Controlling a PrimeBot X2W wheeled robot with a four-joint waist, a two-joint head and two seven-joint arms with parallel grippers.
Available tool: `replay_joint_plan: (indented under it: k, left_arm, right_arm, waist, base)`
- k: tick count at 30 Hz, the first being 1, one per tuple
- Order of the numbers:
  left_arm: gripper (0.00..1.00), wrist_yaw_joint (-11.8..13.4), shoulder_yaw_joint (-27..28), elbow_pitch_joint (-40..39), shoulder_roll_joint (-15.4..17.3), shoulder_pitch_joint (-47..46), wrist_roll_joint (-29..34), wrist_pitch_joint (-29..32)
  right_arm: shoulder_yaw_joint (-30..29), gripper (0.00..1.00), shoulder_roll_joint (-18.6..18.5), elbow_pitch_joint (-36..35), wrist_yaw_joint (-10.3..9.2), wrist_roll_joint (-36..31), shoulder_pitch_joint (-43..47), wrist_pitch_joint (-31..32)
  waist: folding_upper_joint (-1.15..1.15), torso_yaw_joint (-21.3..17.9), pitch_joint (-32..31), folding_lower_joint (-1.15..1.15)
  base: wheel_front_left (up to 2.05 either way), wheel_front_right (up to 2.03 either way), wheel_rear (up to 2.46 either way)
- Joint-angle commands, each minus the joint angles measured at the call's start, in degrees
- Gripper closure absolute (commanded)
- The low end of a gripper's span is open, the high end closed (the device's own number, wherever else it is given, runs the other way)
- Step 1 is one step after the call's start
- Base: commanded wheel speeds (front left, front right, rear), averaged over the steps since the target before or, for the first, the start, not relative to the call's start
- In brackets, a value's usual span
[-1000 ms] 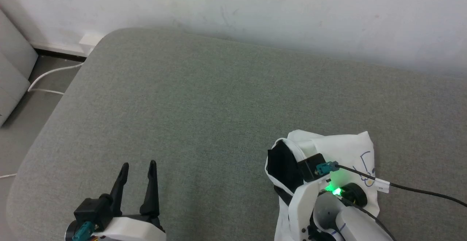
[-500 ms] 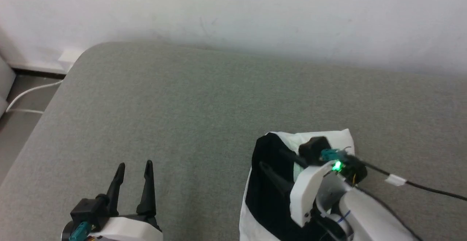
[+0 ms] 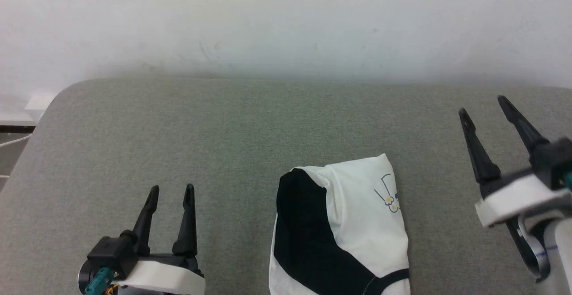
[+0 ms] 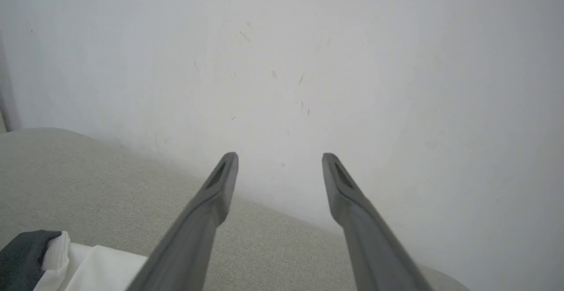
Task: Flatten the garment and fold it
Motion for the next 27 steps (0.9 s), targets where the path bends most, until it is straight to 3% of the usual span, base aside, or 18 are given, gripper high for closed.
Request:
replay_joint_plan:
  k: [1, 9, 14, 21, 24, 27]
  left_arm:
    - [0.0, 0.31, -0.18, -0.61, -0.09, -0.16, 0.03, -0.27]
    - [0.0, 0.83, -0.04, -3.36, -0.09, 1.61, -0.01, -0.27]
    - [0.0, 1.21, -0.11, -3.97, -0.09, 2.94, 0.54, -0.27]
    - [0.0, 0.99, -0.71, -3.32, -0.09, 2.58, 1.16, -0.27]
    - [0.0, 0.89, -0.96, -2.8, -0.09, 2.04, 1.21, -0.27]
    - [0.0, 0.75, -1.27, -2.26, -0.09, 1.51, 1.35, -0.27]
  right_arm:
    - [-2.18, 0.0, 1.4, -1.66, -0.06, -2.19, 2.92, -1.61]
    - [-10.82, 0.0, 11.72, -7.96, -0.06, -5.21, 15.49, -6.61]
    - [-10.54, 0.0, 14.3, -8.16, -0.06, -5.52, 19.96, -7.47]
    - [-9.5, 0.0, 14.96, -8.15, -0.06, -4.46, 20.52, -5.68]
    - [-6.54, 0.0, 12.79, -8.11, -0.06, -0.91, 20.26, 0.3]
    - [-2.46, 0.0, 8.6, -8.64, -0.06, 4.77, 18.88, 10.13]
  waist:
    - [0.0, -0.75, 0.37, 0.01]
    - [0.0, -1.7, 0.78, 0.01]
    - [0.0, -1.92, 0.98, 0.01]
    - [0.0, -1.58, 1.56, 0.01]
    - [0.0, -1.11, 2.33, 0.01]
    - [0.0, -0.56, 3.69, 0.01]
  base:
    - [0.0, 0.0, 0.0]
    - [0.0, 0.0, 0.0]
    - [0.0, 0.0, 0.0]
    - [0.0, 0.0, 0.0]
    - [0.0, 0.0, 0.0]
    - [0.0, 0.0, 0.0]
